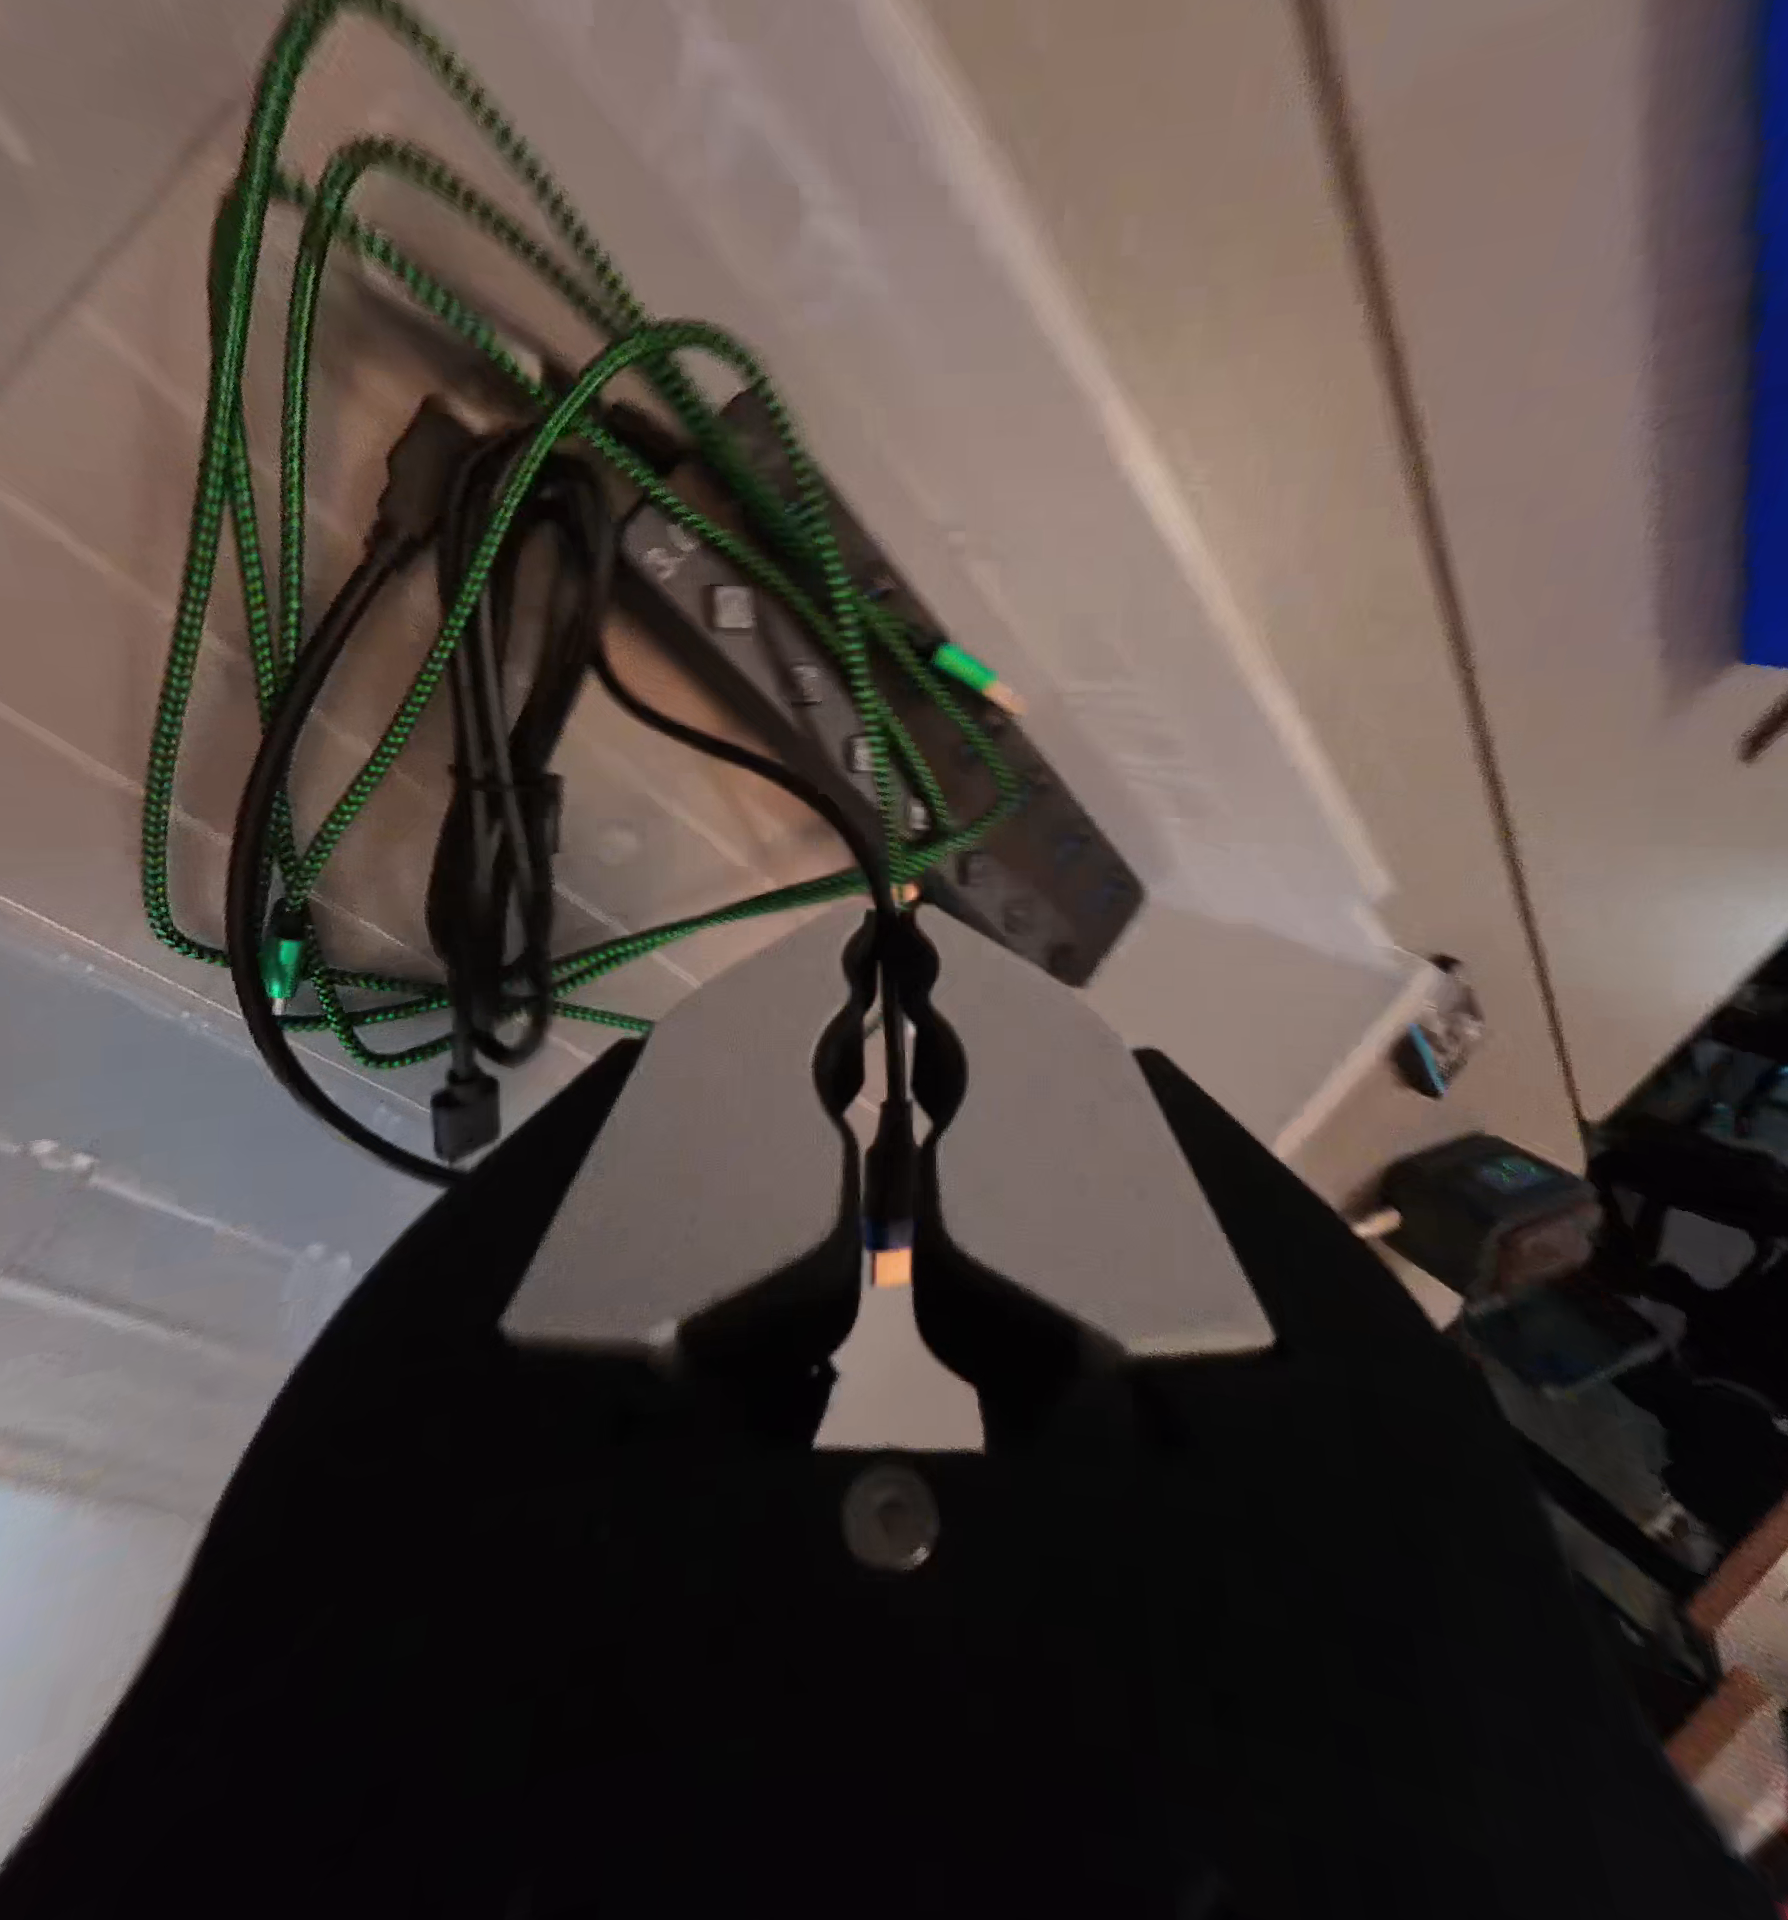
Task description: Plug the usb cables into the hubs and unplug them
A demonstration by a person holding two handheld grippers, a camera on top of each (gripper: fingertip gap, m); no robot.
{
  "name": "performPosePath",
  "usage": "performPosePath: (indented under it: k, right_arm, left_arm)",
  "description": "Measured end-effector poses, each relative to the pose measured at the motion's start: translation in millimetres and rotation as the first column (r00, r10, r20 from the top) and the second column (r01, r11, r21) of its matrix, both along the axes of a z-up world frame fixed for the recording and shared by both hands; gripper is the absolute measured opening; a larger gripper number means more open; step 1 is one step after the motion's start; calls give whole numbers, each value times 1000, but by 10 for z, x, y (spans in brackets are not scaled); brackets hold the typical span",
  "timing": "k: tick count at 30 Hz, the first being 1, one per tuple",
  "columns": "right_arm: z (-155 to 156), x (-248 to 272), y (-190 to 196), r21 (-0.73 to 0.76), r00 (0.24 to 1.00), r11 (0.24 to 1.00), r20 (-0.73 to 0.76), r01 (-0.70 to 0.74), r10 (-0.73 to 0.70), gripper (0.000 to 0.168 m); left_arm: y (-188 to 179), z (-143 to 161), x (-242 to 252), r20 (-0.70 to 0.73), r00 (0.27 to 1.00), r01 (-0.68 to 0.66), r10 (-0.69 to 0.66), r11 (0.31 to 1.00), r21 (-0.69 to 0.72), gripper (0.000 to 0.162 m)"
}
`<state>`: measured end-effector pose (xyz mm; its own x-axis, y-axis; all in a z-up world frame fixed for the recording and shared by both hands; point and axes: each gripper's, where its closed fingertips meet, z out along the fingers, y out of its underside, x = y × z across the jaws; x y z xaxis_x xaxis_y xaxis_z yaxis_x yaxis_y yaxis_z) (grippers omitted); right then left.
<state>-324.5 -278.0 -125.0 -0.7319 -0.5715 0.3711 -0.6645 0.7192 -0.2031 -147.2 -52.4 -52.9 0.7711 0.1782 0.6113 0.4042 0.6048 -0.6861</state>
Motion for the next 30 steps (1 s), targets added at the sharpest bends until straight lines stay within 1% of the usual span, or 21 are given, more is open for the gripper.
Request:
performPosePath:
  k: [3, 7, 11, 13, 15, 16, 17, 21, 24, 27, 30]
  right_arm:
    - [507, -118, -15, -148, 999, 988, -3, 46, -47, 4]
    - [1180, -177, 11, -347, 992, 930, 13, 122, -126, 4]
    - [1569, -5, 69, -479, 978, 855, 157, 199, -139, 4]
    - [1668, 121, 97, -507, 957, 827, 262, 243, -121, 4]
    - [1581, 285, 124, -465, 902, 833, 421, 301, -91, 4]
    - [1465, 354, 151, -412, 865, 851, 494, 326, -93, 4]
    - [1317, 386, 185, -358, 836, 868, 537, 345, -111, 4]
    - [684, 317, 345, -194, 795, 897, 561, 396, -229, 3]
    - [337, 227, 449, -71, 744, 896, 589, 438, -316, 3]
    - [131, 220, 586, 32, 741, 919, 580, 394, -338, 4]
    - [43, 225, 674, 103, 747, 922, 556, 374, -366, 17]
  left_arm:
    - [25, -11, 7, 5, 1000, 8, -8, 1000, -2, 27]
    - [47, -17, 17, 13, 1000, 17, -17, 1000, 5, 27]
    - [70, -23, 31, 17, 1000, 24, -24, 1000, 8, 27]
    - [82, -21, 42, 15, 1000, 26, -26, 1000, 7, 27]
    - [104, -24, 56, 12, 999, 35, -35, 999, 1, 27]
    - [116, -31, 61, 12, 999, 38, -38, 999, -3, 27]
    - [128, -40, 63, 12, 999, 39, -39, 999, -8, 27]
    - [171, -70, 75, 19, 998, 54, -54, 998, -20, 27]
    - [171, -88, 60, 31, 998, 55, -55, 998, -15, 27]
    - [147, -88, 44, 40, 998, 53, -53, 999, -1, 27]
    - [127, -77, 34, 38, 998, 48, -48, 999, 2, 27]
